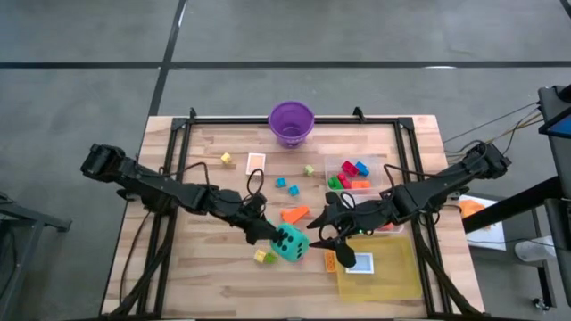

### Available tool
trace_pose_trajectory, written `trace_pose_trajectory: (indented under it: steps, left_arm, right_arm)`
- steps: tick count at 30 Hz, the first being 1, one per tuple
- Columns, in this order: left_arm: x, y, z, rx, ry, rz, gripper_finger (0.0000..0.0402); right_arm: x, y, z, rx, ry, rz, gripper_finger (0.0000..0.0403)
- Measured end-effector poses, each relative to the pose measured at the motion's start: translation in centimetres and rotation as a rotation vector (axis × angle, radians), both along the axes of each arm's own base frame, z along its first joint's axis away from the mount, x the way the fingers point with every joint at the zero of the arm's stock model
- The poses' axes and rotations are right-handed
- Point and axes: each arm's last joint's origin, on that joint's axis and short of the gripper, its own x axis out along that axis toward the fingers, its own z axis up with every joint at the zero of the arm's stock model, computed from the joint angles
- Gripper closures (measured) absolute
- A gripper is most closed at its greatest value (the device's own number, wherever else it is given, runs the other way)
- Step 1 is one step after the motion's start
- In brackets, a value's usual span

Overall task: Pick & Place Toys
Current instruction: Put the blue dice into the white bin

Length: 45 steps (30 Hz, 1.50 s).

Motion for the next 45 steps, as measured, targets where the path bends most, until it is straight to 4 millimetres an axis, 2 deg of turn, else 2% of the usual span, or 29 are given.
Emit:
trace_pose_trajectory:
  steps: [3, 9, 14, 21, 32, 40, 45]
  left_arm:
    - [0.1, 0.3, 0.0, 0.002, -0.001, -0.006, 0.0299]
    - [0.3, 1.1, 0.2, -0.005, -0.021, 0.005, 0.0305]
    - [0.6, 1.7, 0.6, -0.017, -0.064, 0.012, 0.0305]
    - [0.7, 1.9, 0.9, -0.026, -0.091, 0.01, 0.0309]
    - [0.9, 2.4, 1.3, -0.035, -0.13, 0.0, 0.0313]
    - [1.0, 2.7, 1.6, -0.031, -0.173, 0.003, 0.0321]
    - [1.0, 2.7, 1.8, -0.031, -0.177, -0.015, 0.0325]
  right_arm:
    - [-0.1, -0.1, -0.2, -0.009, 0.028, -0.002, 0.0129]
    - [0.0, -0.1, -0.6, 0.012, 0.047, -0.041, 0.004]
    - [0.1, -0.1, -0.6, 0.056, 0.05, -0.072, 0.0007]
    - [0.2, -0.6, -0.6, -0.026, 0.021, -0.2, 0.0003]
    - [0.3, -0.7, -0.7, -0.037, 0.03, -0.116, 0.0003]
    - [2.1, -0.7, -1.9, -0.055, 0.036, -0.116, 0.0003]
    - [2.9, -0.4, -1.3, -0.058, 0.041, -0.12, 0.0003]
